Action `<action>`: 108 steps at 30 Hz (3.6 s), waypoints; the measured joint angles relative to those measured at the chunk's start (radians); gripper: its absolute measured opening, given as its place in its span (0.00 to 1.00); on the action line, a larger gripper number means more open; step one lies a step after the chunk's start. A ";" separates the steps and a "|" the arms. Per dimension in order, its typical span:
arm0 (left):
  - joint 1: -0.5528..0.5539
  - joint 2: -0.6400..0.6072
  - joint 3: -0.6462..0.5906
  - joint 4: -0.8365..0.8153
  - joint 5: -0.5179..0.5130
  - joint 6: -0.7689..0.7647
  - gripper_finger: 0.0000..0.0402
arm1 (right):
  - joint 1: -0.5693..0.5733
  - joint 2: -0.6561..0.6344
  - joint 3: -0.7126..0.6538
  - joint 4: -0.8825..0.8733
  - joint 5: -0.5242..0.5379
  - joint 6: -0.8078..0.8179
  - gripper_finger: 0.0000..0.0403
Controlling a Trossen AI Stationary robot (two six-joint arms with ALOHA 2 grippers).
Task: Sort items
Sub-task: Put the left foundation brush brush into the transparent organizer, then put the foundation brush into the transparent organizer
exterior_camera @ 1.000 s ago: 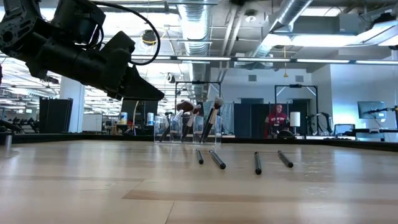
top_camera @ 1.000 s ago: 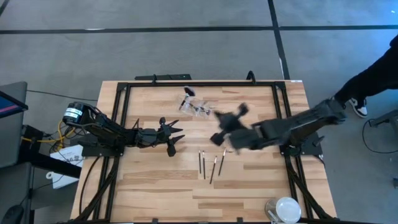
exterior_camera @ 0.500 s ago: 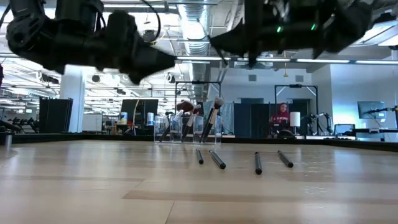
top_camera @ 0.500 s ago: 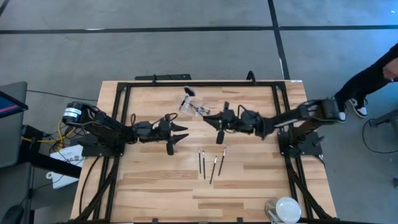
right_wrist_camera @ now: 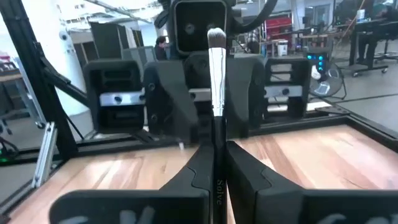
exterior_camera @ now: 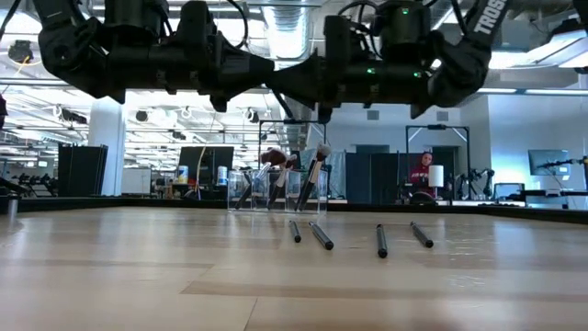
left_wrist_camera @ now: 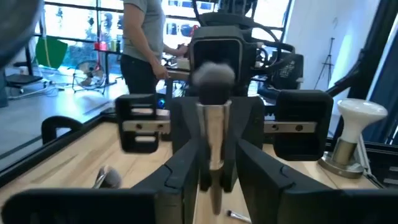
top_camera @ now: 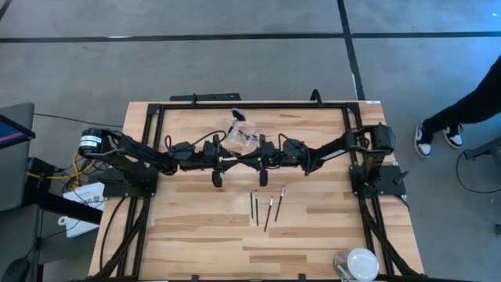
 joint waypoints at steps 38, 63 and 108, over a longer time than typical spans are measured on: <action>0.203 0.001 0.058 -0.157 -0.181 0.221 0.05 | -0.060 -0.221 0.023 -0.658 0.247 0.028 0.27; 0.334 0.216 0.094 -0.180 -0.107 0.173 0.13 | -0.044 -0.219 0.023 -0.647 0.246 0.028 0.28; 0.016 0.199 0.094 -0.146 -0.038 0.199 0.34 | 0.450 -0.219 0.023 -1.364 0.525 1.266 0.46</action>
